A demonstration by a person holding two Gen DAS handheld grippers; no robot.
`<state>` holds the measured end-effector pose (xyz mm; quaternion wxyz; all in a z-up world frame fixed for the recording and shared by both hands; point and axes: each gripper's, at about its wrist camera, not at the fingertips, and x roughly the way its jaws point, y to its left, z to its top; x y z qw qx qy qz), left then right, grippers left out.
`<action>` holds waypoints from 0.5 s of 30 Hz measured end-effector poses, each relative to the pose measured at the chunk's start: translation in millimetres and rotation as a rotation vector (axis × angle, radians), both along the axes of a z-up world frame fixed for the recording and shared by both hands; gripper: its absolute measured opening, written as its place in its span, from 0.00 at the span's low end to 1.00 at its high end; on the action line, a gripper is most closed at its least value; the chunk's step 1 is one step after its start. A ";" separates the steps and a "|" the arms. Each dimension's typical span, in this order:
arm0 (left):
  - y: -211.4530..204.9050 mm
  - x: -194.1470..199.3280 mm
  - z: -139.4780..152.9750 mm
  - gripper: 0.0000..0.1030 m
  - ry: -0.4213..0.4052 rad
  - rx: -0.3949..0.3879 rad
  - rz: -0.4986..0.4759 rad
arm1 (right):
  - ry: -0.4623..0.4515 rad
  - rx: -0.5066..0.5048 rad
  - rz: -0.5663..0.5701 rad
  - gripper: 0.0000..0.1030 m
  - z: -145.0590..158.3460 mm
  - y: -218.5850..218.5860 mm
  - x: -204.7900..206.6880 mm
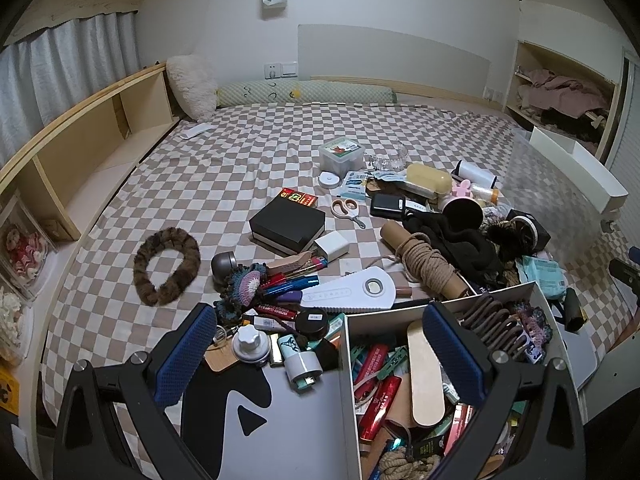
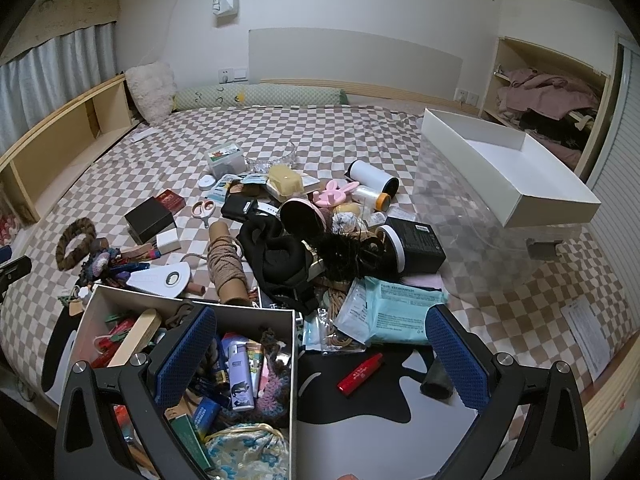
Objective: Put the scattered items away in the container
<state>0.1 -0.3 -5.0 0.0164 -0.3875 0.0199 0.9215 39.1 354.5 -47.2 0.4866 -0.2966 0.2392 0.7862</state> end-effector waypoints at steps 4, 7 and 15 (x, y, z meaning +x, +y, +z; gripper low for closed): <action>-0.1 -0.6 -0.9 1.00 -0.002 0.000 0.002 | -0.002 -0.002 -0.003 1.00 -0.5 0.5 0.2; -0.7 -0.8 -1.3 1.00 -0.004 -0.001 0.005 | 0.000 -0.001 -0.003 1.00 -0.5 0.3 1.2; -1.5 -0.9 -3.1 1.00 -0.009 -0.006 0.005 | 0.001 -0.002 -0.004 1.00 -0.8 0.1 2.6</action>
